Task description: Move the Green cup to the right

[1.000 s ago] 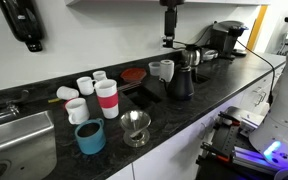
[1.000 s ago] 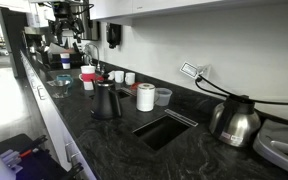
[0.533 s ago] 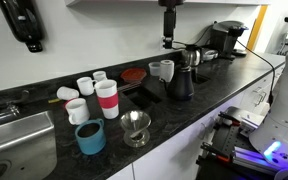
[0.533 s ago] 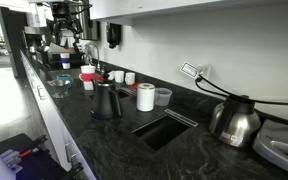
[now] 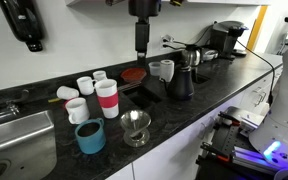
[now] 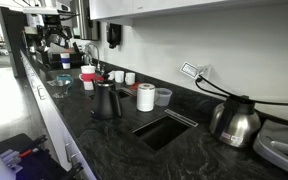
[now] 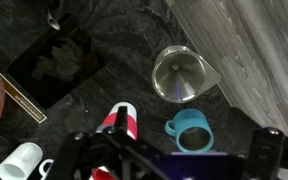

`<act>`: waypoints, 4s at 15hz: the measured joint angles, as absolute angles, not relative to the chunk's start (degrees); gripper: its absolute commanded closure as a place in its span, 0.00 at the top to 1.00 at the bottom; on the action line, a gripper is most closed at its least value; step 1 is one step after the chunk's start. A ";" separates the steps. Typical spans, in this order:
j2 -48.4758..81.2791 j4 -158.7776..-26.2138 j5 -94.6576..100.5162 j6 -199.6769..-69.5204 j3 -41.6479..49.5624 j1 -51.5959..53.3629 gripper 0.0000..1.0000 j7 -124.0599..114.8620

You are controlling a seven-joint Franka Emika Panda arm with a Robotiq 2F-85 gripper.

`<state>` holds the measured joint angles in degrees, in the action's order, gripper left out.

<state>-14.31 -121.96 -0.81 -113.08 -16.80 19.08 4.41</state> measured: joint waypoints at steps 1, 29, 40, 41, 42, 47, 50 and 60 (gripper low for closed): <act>-12.40 -120.61 -0.96 -113.82 -16.93 19.09 1.00 4.41; 3.49 -112.31 10.28 -118.93 -19.56 19.62 1.00 -26.07; 9.63 -111.45 9.59 -124.04 -19.05 21.73 1.00 -52.49; 10.16 -111.10 10.05 -124.16 -18.97 22.12 1.00 -54.54; 10.38 -110.83 10.20 -124.16 -18.91 22.35 1.00 -55.45; 10.41 -110.53 10.21 -124.16 -18.61 22.43 1.00 -55.83; 10.48 -110.53 10.17 -124.12 -18.59 22.46 1.00 -55.91; 16.44 -109.22 8.76 -132.34 -17.02 22.86 1.00 -66.96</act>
